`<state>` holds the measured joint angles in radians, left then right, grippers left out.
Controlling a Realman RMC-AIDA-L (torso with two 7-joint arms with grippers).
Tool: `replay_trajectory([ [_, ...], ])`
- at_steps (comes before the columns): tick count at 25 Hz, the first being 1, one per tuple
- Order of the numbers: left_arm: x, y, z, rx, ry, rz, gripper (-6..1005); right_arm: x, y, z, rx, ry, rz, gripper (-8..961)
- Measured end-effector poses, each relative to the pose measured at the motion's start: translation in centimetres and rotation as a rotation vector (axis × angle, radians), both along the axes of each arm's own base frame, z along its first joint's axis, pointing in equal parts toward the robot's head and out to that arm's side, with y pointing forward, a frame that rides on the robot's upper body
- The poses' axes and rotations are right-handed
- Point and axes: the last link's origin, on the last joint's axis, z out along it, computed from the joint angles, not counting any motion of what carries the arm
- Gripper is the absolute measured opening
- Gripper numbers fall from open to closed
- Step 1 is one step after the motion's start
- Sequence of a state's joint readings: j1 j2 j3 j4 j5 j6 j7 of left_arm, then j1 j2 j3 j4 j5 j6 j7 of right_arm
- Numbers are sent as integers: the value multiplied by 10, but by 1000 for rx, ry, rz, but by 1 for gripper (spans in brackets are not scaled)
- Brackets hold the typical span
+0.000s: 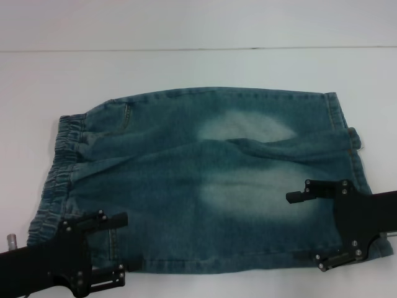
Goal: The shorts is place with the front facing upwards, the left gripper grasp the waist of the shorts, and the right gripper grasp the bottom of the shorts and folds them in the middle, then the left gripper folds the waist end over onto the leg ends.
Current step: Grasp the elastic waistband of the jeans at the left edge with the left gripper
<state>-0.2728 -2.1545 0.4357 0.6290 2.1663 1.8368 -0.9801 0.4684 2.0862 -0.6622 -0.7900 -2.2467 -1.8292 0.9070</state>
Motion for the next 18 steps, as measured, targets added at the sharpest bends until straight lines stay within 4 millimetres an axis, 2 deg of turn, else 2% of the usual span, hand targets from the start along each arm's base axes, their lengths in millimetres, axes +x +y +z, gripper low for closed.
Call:
replay_trajectory([
  [18,-1,2,4,12,9,15,778,-1,0,-3,-18,-7,1,942],
])
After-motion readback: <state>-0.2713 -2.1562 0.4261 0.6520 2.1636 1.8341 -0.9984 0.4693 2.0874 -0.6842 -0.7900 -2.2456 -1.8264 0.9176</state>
